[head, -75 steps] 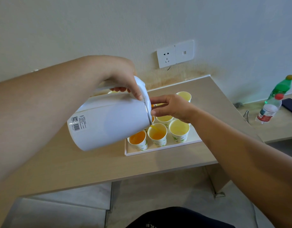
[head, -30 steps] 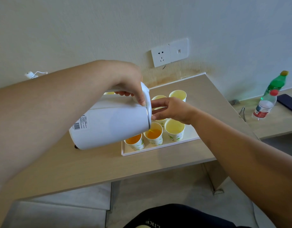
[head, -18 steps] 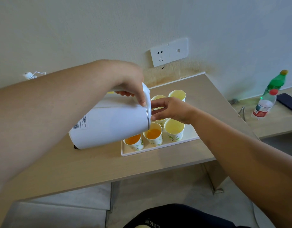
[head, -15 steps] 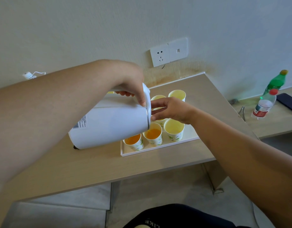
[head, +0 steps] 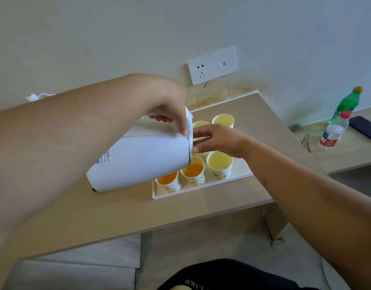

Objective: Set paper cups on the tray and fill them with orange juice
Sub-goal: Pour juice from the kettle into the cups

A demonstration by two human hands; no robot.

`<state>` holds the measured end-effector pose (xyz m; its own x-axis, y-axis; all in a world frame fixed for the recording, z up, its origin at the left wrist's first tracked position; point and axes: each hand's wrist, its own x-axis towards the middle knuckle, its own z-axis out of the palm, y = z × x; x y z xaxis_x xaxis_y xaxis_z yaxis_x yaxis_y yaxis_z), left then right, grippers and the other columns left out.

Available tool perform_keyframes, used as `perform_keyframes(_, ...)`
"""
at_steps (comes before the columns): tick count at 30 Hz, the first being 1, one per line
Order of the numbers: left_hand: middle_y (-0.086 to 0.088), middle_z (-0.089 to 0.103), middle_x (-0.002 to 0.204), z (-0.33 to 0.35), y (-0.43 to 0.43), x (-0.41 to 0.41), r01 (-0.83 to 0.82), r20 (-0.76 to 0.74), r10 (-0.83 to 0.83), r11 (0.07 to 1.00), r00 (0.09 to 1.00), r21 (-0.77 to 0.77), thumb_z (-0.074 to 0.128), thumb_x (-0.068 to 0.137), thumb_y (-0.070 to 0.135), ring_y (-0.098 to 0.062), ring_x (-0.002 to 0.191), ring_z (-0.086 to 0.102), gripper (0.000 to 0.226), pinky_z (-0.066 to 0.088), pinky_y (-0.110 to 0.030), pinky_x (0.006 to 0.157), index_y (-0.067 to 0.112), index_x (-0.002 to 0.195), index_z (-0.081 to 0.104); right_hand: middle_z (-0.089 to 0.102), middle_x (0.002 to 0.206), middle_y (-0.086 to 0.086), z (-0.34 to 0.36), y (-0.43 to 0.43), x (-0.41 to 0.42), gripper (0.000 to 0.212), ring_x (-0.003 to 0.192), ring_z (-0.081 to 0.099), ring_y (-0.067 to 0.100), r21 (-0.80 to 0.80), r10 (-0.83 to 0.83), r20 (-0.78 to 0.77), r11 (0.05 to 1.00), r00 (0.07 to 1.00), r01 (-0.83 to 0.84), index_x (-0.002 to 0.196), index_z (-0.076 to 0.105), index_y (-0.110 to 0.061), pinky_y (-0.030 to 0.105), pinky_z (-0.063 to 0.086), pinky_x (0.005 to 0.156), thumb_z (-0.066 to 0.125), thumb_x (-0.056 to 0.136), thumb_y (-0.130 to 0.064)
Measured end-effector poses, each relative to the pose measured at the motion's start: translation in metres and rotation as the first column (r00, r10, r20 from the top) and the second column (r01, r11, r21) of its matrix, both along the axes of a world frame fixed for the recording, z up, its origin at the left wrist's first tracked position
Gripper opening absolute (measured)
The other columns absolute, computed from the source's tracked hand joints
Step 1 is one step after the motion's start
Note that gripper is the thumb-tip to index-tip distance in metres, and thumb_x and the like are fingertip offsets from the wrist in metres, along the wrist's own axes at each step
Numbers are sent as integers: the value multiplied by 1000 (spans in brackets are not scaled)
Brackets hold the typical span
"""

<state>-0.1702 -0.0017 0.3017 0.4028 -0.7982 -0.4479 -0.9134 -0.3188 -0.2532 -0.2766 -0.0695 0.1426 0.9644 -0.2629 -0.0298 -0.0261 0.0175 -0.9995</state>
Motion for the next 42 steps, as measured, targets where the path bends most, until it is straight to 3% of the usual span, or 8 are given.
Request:
perform_keyframes(8,-1,56,55,-4,-3,-3,-9,-3,9,1000,1000,21,76,75,44,-17,48,52,40,43,-24,48,9,64,60,68,116,-4,-4,-1,-4,36,105,65,10,2,-17,-11,1000,1000,17,108,65,-27,17,50,85,71,80,-5)
perform_keyframes(13,3,53,42,-4,-3,-4,-12,1,12,1000,1000,17,77,73,43,-15,43,51,41,42,-25,49,10,59,58,68,116,-6,-4,0,-5,36,105,65,9,-12,-24,-25,1000,999,24,110,65,-26,16,50,83,72,80,-8)
perform_keyframes(22,2,54,47,-3,-1,-4,-44,-36,44,999,998,2,77,74,43,-15,44,50,41,41,-24,49,10,60,57,69,112,-9,-1,-2,-7,36,101,66,7,-60,-22,-43,998,999,19,109,65,-28,17,51,84,71,81,-7)
perform_keyframes(26,7,49,32,3,6,1,-82,-65,81,996,995,-19,76,75,44,-13,38,48,44,41,-25,50,10,57,56,67,118,-6,2,-3,-3,37,112,62,19,-89,-44,-37,995,998,41,113,64,-30,31,49,98,71,82,-11)
perform_keyframes(30,5,52,38,16,24,27,-161,-162,144,982,976,-96,75,73,47,-15,40,49,42,38,-25,51,11,61,59,65,123,-7,17,-3,9,40,116,59,16,-141,-40,-18,989,999,37,123,61,-27,34,48,100,69,85,-17)
perform_keyframes(34,-4,53,50,24,63,70,-381,-417,266,898,869,-219,81,58,52,-17,43,47,49,41,-26,55,8,67,62,64,125,-5,46,7,35,43,114,60,12,-232,-50,-2,971,999,49,131,57,-20,23,50,90,65,89,-24)
perform_keyframes(37,-7,48,52,29,103,102,-553,-624,301,793,721,-257,87,28,58,-17,43,44,73,40,-26,49,6,69,57,61,125,-10,74,22,56,41,113,56,4,-400,-86,41,912,995,95,130,58,-21,22,42,100,62,90,-32)
perform_keyframes(42,0,47,50,30,183,132,-801,-847,239,516,474,-303,92,6,51,-7,40,44,101,41,-19,38,8,91,58,52,138,-5,115,58,105,44,124,48,9,-634,100,48,772,994,-47,136,50,-22,20,34,104,57,94,-33)
